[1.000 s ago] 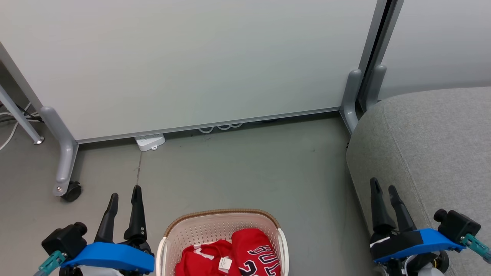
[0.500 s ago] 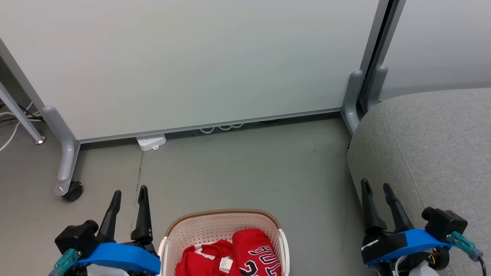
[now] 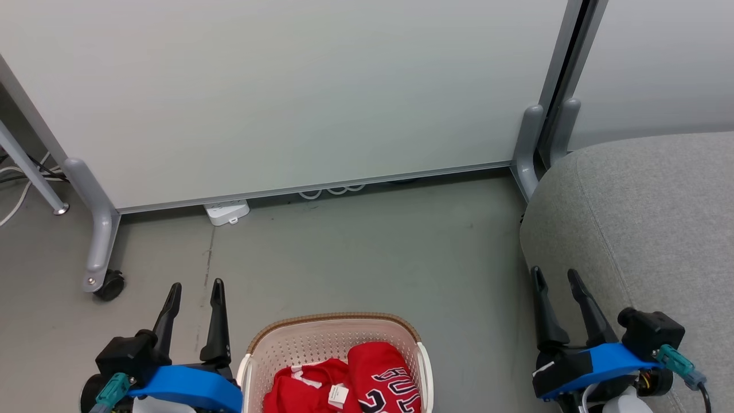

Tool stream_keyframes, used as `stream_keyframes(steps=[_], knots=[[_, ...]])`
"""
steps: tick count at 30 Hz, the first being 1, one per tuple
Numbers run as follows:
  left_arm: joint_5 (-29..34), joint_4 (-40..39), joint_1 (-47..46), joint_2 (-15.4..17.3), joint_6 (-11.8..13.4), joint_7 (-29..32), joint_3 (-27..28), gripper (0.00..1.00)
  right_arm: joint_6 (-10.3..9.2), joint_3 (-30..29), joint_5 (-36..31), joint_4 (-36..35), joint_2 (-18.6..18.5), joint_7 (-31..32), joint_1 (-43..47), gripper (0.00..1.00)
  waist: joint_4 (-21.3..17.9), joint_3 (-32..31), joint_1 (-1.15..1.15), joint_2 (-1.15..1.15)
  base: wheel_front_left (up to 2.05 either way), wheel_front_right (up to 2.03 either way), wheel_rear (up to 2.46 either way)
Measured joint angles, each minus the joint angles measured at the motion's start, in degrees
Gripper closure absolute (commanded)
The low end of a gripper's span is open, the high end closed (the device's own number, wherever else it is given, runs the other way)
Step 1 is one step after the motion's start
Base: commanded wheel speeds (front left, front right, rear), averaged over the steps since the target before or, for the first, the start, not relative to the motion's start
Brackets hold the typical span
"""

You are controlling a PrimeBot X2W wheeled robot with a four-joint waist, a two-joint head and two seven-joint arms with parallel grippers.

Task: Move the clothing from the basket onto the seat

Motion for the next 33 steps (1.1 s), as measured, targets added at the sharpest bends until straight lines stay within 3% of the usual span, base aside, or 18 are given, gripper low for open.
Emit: stream_keyframes(steps=[33], knots=[[13.16, 1.77, -0.79, -0.18, -0.38, -3.55, 0.11, 0.00, 0.00, 0.87, -14.07, 1.70, -0.03, -3.50, -0.48, 0.00, 0.36, 0.06, 0.00, 0.00, 0.00, 0.00, 0.00]])
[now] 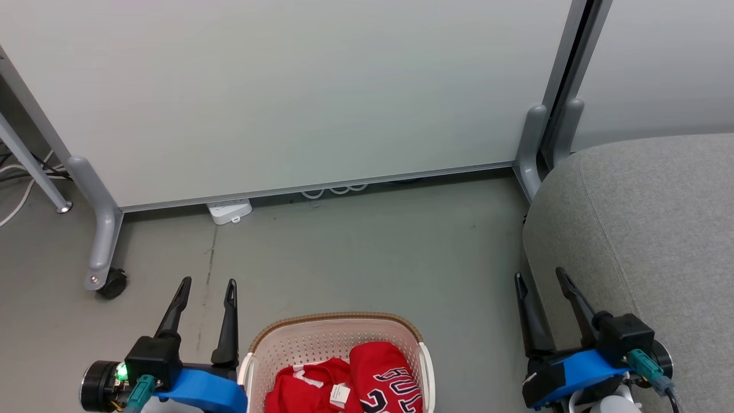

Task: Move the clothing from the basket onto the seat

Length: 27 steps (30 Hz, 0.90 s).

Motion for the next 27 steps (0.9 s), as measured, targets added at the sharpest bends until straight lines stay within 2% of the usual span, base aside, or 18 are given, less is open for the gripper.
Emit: stream_keyframes(steps=[16, 27], knots=[[0.59, 1.33, -0.16, -0.02, -0.73, -0.02, -0.37, 0.00, 0.00, -0.01, 0.02, 0.74, 0.00, -0.05, -0.16, 0.00, 0.13, -0.24, 0.00, 0.00, 0.00, 0.00, 0.00], [2.60, 9.33, -7.19, 1.44, -3.05, -0.03, -3.97, 0.00, 0.00, 0.25, -0.30, 0.54, 0.00, -0.05, -1.75, 0.00, -0.87, 2.19, 0.00, 0.00, 0.00, 0.00, 0.00]])
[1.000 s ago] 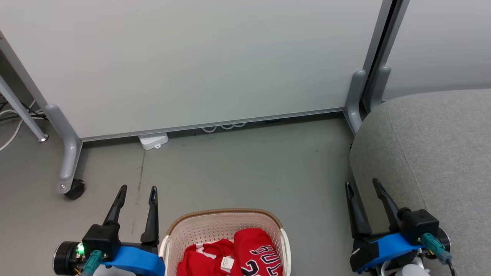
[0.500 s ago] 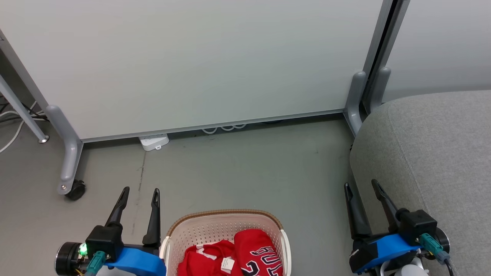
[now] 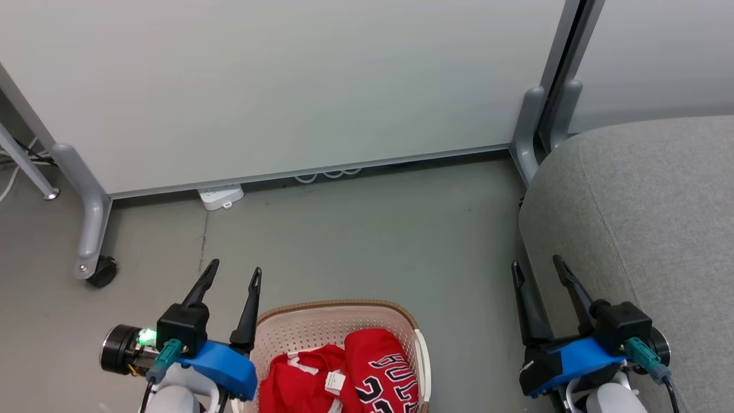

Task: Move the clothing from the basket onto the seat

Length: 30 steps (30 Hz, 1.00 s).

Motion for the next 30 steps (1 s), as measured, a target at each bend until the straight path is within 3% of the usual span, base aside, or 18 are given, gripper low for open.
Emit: stream_keyframes(steps=[16, 30], knots=[[1.37, 18.89, -15.49, 5.38, -1.31, 0.00, -10.02, 0.00, 0.00, 0.63, 0.54, -2.27, -0.03, -0.01, -7.88, 0.00, -4.87, 11.88, 0.00, 0.00, 0.00, 0.00, 0.00], [-0.15, 32.08, -27.26, 9.75, -1.47, 0.00, -24.25, 0.00, 0.00, 1.46, 1.54, -5.06, -0.04, -0.02, -15.10, 0.00, -8.44, 26.34, 0.01, 0.00, 0.00, 0.00, 0.00]])
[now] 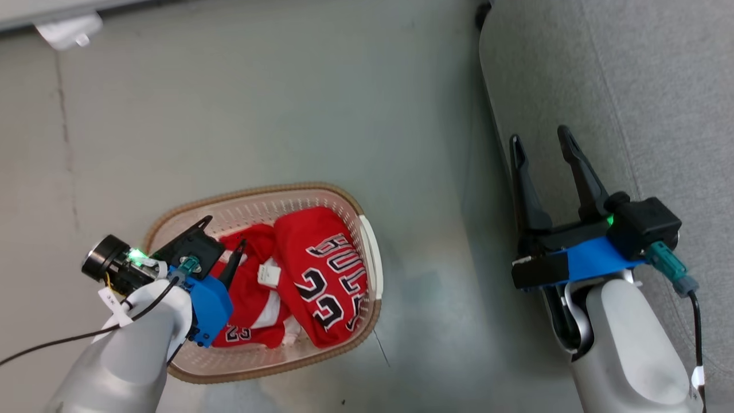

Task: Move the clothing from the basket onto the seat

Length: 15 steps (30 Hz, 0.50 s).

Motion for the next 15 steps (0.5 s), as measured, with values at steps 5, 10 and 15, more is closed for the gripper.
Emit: stream_keyframes(steps=[5, 10, 15], knots=[[-0.71, 4.43, -3.53, 0.83, 0.00, -0.01, -5.30, 0.00, 0.00, 0.43, 0.35, -0.73, -0.01, 0.00, -2.12, 0.00, -1.15, 4.74, 0.00, 0.00, 0.00, 0.00, 0.00], [-1.56, 9.05, -6.46, 1.46, 0.00, 0.00, -10.53, 0.00, 0.01, 0.57, 0.35, -1.43, -0.01, 0.01, -3.42, 0.00, -2.33, 8.85, 0.00, 0.00, 0.00, 0.00, 0.00], [-2.30, 11.95, -9.32, 1.72, 0.00, 0.71, -16.00, 0.00, 0.01, 0.47, 0.41, -2.30, -0.01, 0.00, -4.74, 0.00, -3.49, 12.65, 0.00, 0.00, 0.00, 0.00, 0.00]])
